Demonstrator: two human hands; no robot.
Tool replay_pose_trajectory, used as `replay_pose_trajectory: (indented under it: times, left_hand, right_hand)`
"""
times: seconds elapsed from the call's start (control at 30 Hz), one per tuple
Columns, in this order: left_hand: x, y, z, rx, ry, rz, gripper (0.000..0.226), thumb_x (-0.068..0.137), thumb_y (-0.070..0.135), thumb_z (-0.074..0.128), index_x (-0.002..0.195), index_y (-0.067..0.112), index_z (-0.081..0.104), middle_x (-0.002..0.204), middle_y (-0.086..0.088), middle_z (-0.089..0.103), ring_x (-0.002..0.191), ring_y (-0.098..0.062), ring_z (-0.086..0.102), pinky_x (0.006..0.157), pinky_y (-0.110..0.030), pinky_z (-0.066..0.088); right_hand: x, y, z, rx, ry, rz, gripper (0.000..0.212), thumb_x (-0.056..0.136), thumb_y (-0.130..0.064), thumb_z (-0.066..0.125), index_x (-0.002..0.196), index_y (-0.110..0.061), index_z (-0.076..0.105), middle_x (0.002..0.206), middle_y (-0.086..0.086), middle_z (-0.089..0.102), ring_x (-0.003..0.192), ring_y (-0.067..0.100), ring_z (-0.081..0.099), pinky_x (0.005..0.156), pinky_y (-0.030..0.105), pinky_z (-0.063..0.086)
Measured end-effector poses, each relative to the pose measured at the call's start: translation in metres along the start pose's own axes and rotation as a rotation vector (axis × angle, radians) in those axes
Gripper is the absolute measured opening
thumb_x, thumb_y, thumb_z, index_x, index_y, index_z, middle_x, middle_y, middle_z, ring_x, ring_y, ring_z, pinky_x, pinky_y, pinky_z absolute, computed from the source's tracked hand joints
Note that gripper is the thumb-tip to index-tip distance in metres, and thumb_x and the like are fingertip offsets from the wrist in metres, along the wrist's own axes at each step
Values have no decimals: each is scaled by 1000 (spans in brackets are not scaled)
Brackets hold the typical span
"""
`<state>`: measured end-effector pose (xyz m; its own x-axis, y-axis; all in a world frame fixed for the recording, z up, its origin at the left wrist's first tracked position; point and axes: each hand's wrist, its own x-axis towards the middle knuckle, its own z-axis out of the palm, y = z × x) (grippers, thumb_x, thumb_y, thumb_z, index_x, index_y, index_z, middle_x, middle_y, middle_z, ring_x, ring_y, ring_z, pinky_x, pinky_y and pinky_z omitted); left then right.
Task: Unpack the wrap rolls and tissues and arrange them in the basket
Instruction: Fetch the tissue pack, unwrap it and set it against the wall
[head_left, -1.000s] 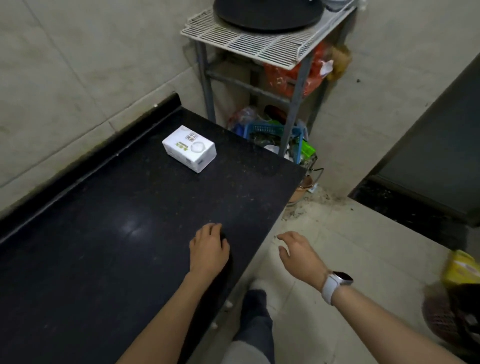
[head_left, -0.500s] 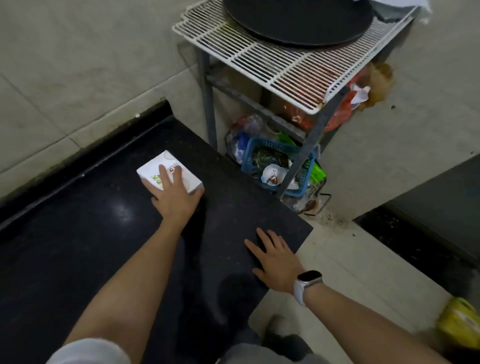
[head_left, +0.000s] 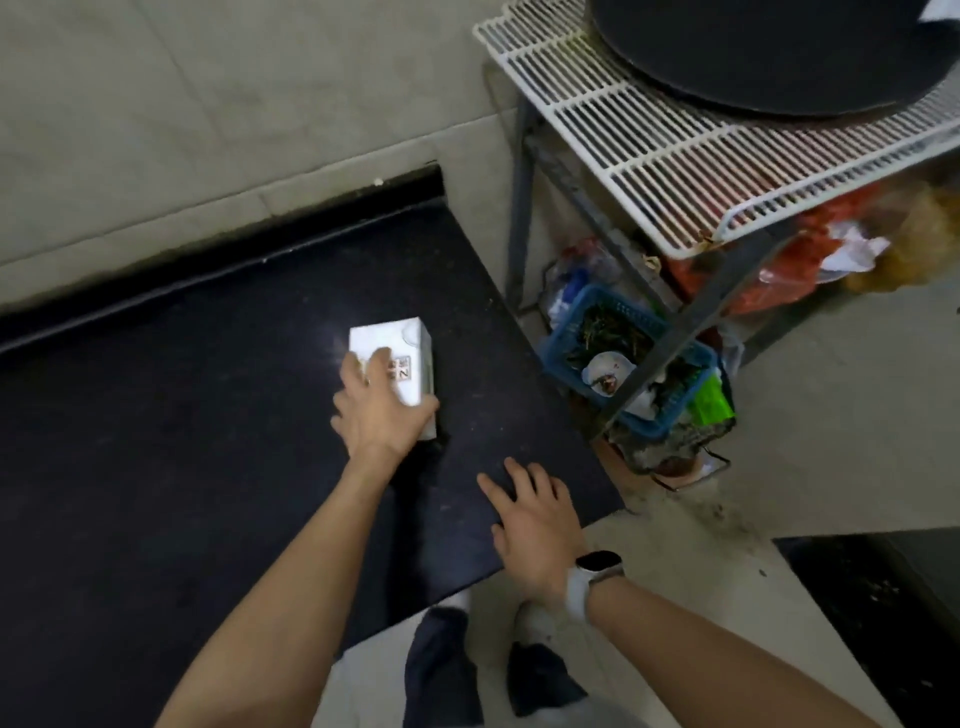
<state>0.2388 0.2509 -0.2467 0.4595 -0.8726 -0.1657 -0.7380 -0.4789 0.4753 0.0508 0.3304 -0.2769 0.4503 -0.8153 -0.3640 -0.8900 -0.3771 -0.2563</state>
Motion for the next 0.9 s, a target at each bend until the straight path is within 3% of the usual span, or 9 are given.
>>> replay_pose_trajectory:
  times: [0.13,0.27,0.43,0.5,0.57,0.63,0.7,0.8,0.9]
  left_hand:
    - [-86,-42,-9,-22,-10,-57,82,61,42,69,132,29,30,150,-6,19,121,-40,37,98,-52,35]
    - [-158,-90,-31,-83,-3,-146,83,61,38,68,134,29,30,149,0,20,125,-31,36,100,-48,35]
    - [-239,-151,-66,-10,5,-54,88,52,44,63,134,33,32,150,6,19,126,-21,35,98,-37,34]
    - [-270,-179,-80,20,16,-22,86,55,45,63,134,35,31,151,6,20,128,-19,33,99,-36,34]
    - [-302,-213,-95,23,39,-56,84,57,46,64,133,36,31,150,7,22,128,-15,32,100,-34,32]
    - [-339,-255,-108,-10,67,-120,80,59,47,63,133,35,34,150,8,24,131,-14,31,105,-32,28]
    - [-378,-294,-115,-29,99,-199,76,65,48,59,135,33,34,152,5,22,136,-15,24,110,-32,22]
    - [-430,-349,-124,-108,207,-416,62,78,46,55,134,29,37,152,3,23,139,-16,20,112,-35,20]
    - [-474,-406,-146,-210,358,-669,47,85,32,53,130,20,45,147,-3,34,135,-19,30,112,-35,25]
  right_hand:
    - [3,-7,-13,70,17,61,46,92,-31,37,137,-20,33,148,9,27,132,30,25,105,44,28]
    - [8,-34,-20,518,140,-44,35,93,-24,42,126,-13,48,131,9,48,119,22,45,98,32,36]
    - [1,-133,-8,1009,-308,-161,41,91,-31,50,130,-20,43,104,-9,58,91,1,56,76,13,42]
    - [-11,-176,8,976,-523,-253,26,89,-31,54,114,-24,56,96,-15,59,82,-3,60,66,5,45]
    - [-28,-216,25,942,-705,-310,12,86,-26,58,98,-27,63,94,-9,66,79,0,65,68,12,50]
    - [-50,-257,48,945,-849,-288,22,85,-21,59,108,-21,61,101,1,68,85,12,66,71,22,53]
    - [-72,-296,75,886,-851,-289,37,86,-18,58,122,-12,52,114,7,64,98,20,63,82,30,52]
    - [-108,-356,118,814,-770,-308,51,85,-16,60,132,-16,40,131,7,53,113,23,56,100,39,44]
    - [-143,-425,155,664,-694,-411,63,83,-23,61,137,-21,31,131,-3,42,115,13,44,99,29,36]
